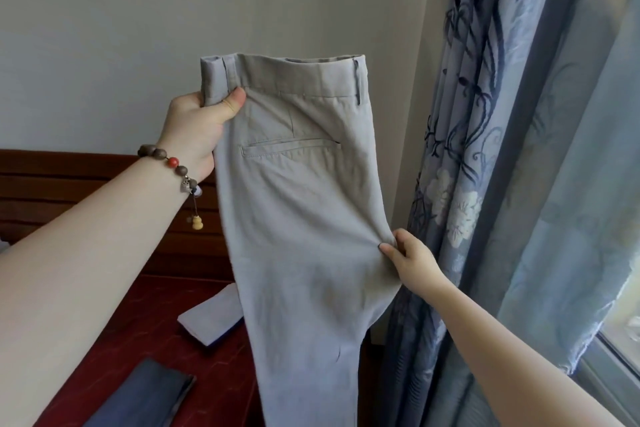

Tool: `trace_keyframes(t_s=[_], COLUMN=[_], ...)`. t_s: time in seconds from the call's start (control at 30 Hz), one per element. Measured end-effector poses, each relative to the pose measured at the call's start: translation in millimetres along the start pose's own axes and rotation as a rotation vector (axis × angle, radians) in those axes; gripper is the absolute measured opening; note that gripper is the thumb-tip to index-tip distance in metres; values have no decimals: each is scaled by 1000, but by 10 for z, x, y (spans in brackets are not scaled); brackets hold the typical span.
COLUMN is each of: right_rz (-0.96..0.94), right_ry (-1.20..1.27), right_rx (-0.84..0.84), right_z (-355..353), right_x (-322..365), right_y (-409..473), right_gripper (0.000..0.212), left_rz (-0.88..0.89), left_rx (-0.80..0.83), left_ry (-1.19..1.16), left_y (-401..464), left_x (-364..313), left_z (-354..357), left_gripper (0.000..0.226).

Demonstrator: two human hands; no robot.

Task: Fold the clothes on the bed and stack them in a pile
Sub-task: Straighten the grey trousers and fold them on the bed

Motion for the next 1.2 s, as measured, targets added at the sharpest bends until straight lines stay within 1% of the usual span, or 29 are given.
trace_keyframes(t_s=[0.1,0.13,0.2,0.27,0.3,0.33,0.4,0.43,0.47,0.5,0.57,0.6,0.63,0.67,0.7,0.73,0.8,0.83,0.87,0.9,0.97,1.0,1.07,1.1,1.13,1.2], right_rz=[-90,-99,-74,-57,-70,-95,-180,-231,-276,-314,-360,-373,-380,-382,-383,-385,-391,-395,-400,-406,-420,-430,-455,-467,-474,-481], right_ry=[-114,-162,-296,-337,-275,-149,218,373,474,516,501,499,517,549,588,623,669,675,667,650,604,587,573,577,594,640], right_rx=[-128,-142,-118,-80,-49,-10,41,19,-24,-65,-103,-107,-107,-107,-108,-107,-95,-81,-64,-53,-70,-88,-118,-129,-137,-126], right_z=[-161,-209,-253,-293,-300,-300,-337,-419,-524,-618,-694,-690,-677,-658,-635,-608,-544,-504,-461,-428,-431,-458,-526,-557,-581,-600], right_x=[49,73,54,52,137,306,819,1081,1306,1485,1716,1760,1778,1791,1812,1839,1909,1947,1983,2015,2080,2116,2211,2262,2303,2369], right_y=[-15,-4,29,37,23,-10,-73,-85,-101,-119,-154,-154,-142,-130,-114,-99,-74,-65,-60,-55,-39,-27,-8,5,20,52], right_gripper=[37,38,41,46,48,48,39,35,32,27,14,10,8,7,7,8,9,9,10,12,12,11,11,11,13,16], left_rz=[27,33,24,0,-12,-25,-35,-34,-29,-19,69,158,242,271,226,123,-134,-222,-252,-218,-47,67,253,271,223,-13], left_rx=[-17,-16,1,16,26,47,118,146,157,153,98,56,6,-44,-63,-25,157,209,209,174,75,23,-76,-94,-71,75], left_ry=[25,37,42,15,-3,-21,-24,-12,7,27,115,216,310,353,326,252,120,110,135,198,347,412,495,475,411,222], left_y=[17,14,-11,-59,-91,-128,-228,-272,-298,-304,-240,-196,-175,-182,-229,-329,-662,-844,-967,-1006,-927,-868,-838,-881,-959,-1222], left_x=[-31,-43,-29,15,46,81,138,175,218,235,174,87,11,-4,65,220,681,848,945,953,760,603,397,412,540,1023], left_z=[-17,-18,-2,38,77,144,325,390,412,390,214,73,-84,-248,-387,-455,-417,-404,-426,-466,-548,-589,-693,-744,-772,-724], left_gripper=[4,4,4,6,7,8,8,7,5,6,24,36,48,55,55,53,59,64,64,57,39,33,31,31,32,38])
Point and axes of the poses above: each hand's wrist, its own y-axis towards the middle knuckle, its own z-axis out of the palm, x = y × z, the point moved 10 cm from there along y, towards the middle knuckle, and after that the axes turned 10 degrees about z, right-handed, at the moved point
